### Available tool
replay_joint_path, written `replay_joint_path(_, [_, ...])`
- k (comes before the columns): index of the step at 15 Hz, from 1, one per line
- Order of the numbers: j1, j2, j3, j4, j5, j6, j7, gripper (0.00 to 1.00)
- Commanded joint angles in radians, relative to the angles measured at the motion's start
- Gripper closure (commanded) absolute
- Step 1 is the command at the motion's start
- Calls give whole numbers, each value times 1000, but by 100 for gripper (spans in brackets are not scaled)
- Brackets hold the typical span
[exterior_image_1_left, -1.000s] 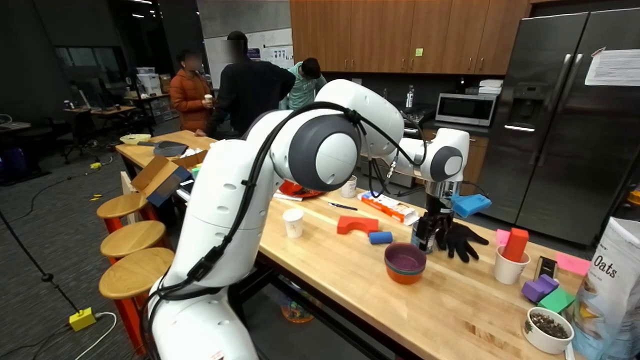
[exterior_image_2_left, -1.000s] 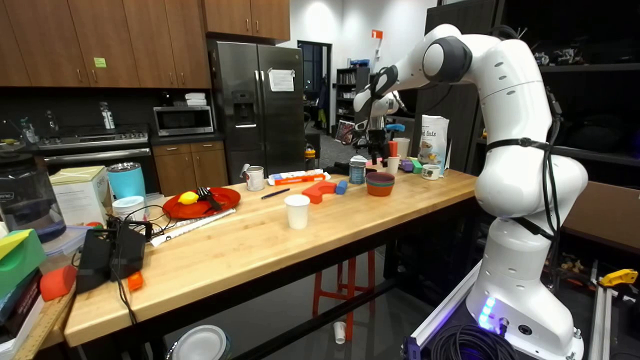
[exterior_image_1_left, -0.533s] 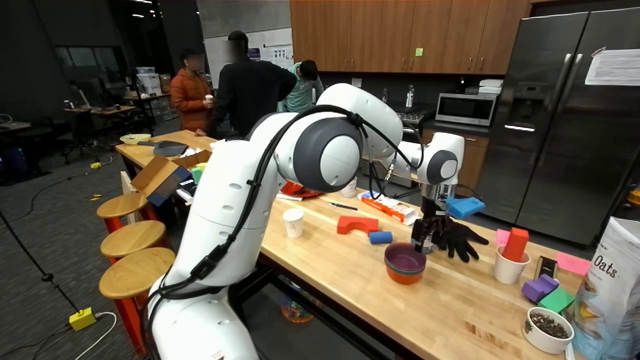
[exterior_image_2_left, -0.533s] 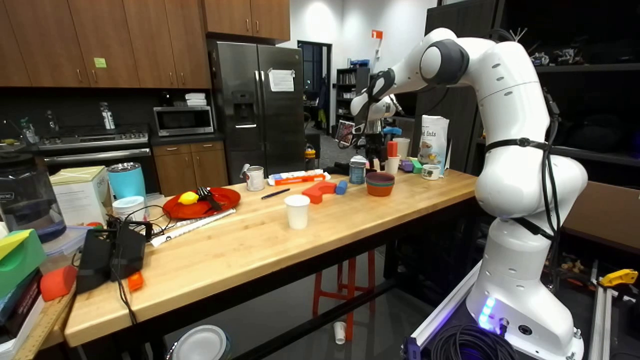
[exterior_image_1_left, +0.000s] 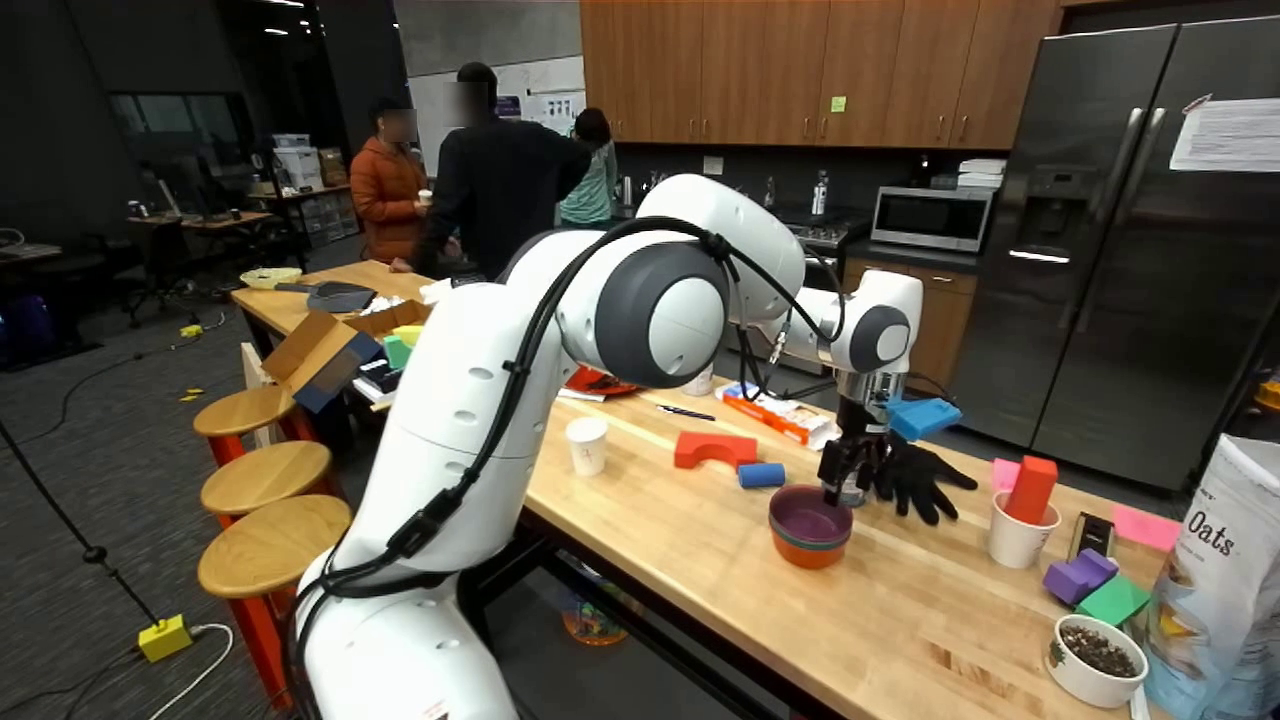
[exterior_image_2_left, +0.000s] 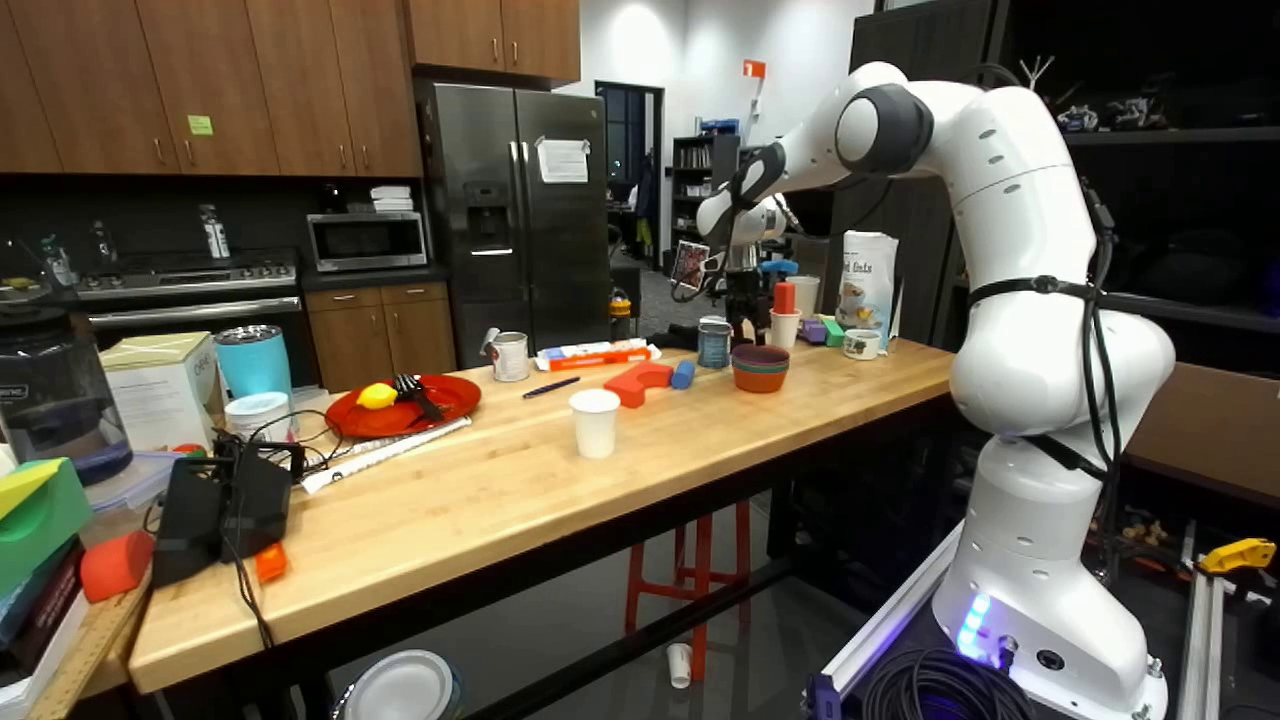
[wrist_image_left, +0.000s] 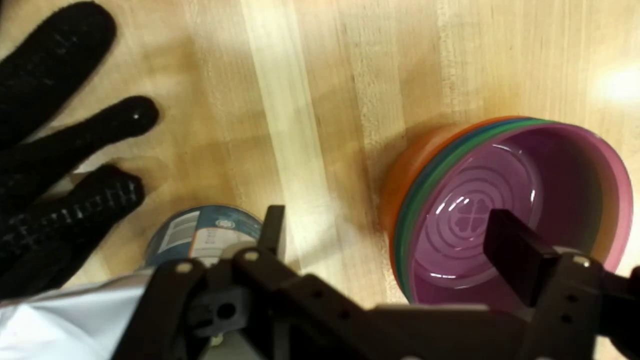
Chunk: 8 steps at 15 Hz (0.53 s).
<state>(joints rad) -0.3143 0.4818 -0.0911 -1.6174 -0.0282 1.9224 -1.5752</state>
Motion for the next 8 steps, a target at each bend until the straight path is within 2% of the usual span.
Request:
replay_joint_path(1, [-1, 19, 14, 37, 24, -39, -12, 0])
replay_joint_path(8, [-2, 24, 27, 50, 48, -67, -21, 0])
